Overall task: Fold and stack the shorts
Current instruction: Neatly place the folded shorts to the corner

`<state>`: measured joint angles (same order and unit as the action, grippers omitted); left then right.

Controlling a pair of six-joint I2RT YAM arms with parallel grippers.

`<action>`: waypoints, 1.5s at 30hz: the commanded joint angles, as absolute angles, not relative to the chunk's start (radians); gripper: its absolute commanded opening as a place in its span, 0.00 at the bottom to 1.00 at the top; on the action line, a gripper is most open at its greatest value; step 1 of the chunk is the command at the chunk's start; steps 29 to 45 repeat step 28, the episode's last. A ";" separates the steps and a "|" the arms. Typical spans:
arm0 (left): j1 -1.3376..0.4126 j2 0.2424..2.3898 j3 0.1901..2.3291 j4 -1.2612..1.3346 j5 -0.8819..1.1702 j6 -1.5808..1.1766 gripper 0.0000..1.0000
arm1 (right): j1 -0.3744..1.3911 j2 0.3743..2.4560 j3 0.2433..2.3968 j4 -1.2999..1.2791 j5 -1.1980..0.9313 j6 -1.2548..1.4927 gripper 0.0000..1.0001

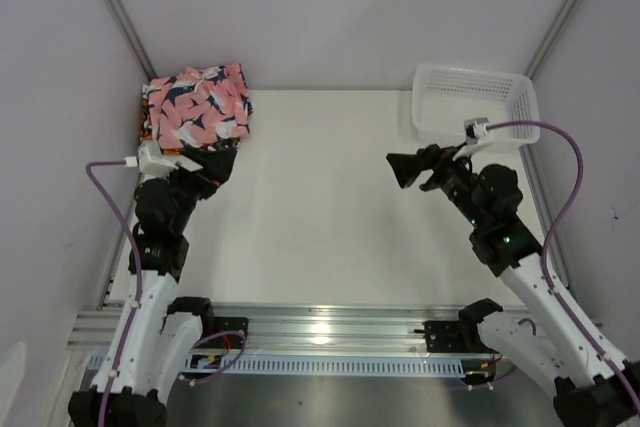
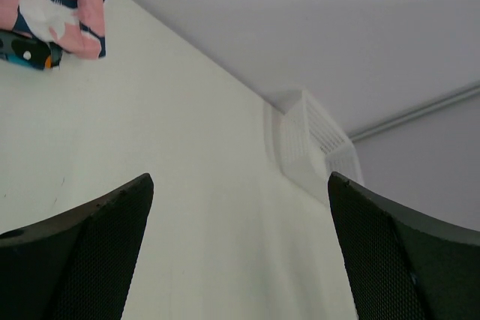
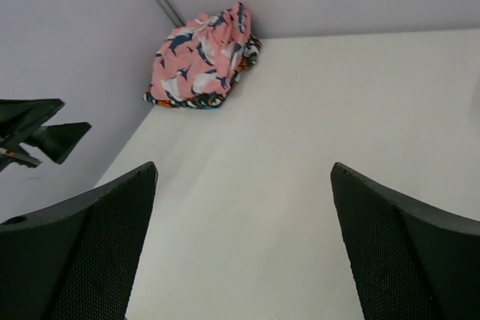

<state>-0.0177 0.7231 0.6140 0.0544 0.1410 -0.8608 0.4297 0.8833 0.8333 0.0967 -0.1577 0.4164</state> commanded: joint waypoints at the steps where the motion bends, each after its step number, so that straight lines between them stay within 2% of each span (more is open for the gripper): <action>1: -0.025 0.577 0.575 -0.108 0.233 -0.749 0.99 | 0.423 0.732 0.746 -0.106 -0.037 0.374 1.00; 6: -0.025 0.413 0.592 -0.348 0.212 -0.617 0.99 | 0.423 0.543 0.602 -0.164 0.000 0.402 0.99; 11: -0.025 0.328 0.603 -0.410 0.225 -0.569 0.99 | 0.423 0.440 0.516 -0.213 0.072 0.400 1.00; 18: -0.025 0.356 0.560 -0.376 0.278 -0.598 0.99 | 0.423 0.422 0.454 -0.236 0.092 0.403 1.00; 45: -0.025 0.362 0.564 -0.374 0.279 -0.594 0.99 | 0.423 0.373 0.449 -0.269 0.060 0.390 1.00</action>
